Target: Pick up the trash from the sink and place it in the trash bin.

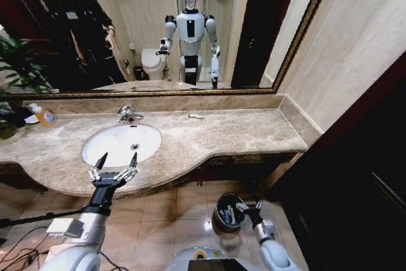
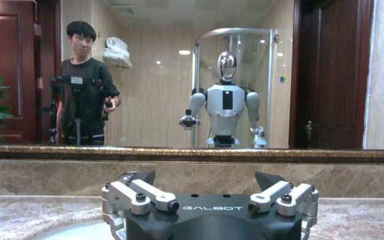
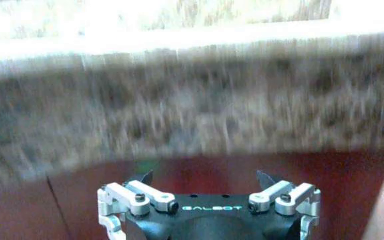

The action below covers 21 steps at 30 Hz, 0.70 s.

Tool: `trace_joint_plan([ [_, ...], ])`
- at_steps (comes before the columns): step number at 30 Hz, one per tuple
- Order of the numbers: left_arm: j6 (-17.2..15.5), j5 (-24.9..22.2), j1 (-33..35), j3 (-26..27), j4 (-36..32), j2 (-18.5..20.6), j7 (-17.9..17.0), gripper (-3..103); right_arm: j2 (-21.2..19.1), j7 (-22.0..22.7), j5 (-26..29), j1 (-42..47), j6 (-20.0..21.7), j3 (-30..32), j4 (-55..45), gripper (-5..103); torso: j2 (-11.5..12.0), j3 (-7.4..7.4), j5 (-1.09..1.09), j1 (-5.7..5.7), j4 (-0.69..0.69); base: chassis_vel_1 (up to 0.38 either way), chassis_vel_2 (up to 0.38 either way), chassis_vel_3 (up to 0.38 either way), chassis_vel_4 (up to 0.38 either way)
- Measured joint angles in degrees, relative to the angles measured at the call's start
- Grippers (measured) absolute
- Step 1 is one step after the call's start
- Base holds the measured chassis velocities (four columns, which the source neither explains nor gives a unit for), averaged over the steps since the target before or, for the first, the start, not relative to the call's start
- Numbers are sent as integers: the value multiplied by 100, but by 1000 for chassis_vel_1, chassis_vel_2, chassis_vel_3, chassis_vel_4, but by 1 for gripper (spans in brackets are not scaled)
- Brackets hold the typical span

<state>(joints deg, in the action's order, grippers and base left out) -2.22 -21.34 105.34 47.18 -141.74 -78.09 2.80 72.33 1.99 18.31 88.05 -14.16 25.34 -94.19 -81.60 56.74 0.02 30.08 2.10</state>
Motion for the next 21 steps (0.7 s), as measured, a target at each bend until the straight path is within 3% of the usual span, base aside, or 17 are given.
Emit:
trace_joint_plan([
  [5, 0, 0, 0, -1, 0, 0, 1, 100, -189, 94, -48, 206, 516, 148, -1394, 100, 0, 0, 0, 0, -1, 0, 0, 0, 0],
  [10, 0, 0, 0, 0, 0, 0, 0, 100, -482, 16, 77, -138, 1008, 148, -2068, 100, 0, 0, -2, 0, 1, 0, 0, 0, 0],
  [13, 0, 0, 0, 0, 0, 0, 0, 100, -631, -88, 248, -389, 1244, 101, -2142, 100, 0, 0, -2, 0, 1, 0, 0, 0, 0],
  [16, 0, 0, 0, 0, 0, 0, 0, 100, -1044, -583, 651, -1166, 1621, -62, -1933, 100, 0, 1, -1, 0, 1, 0, 0, 0, 0],
  [21, 0, 0, 0, 0, 0, 0, 0, 100, -1368, -1020, 802, -2180, 1682, -395, -1154, 100, 0, 1, -1, 1, 1, 0, 0, 0, 0],
])
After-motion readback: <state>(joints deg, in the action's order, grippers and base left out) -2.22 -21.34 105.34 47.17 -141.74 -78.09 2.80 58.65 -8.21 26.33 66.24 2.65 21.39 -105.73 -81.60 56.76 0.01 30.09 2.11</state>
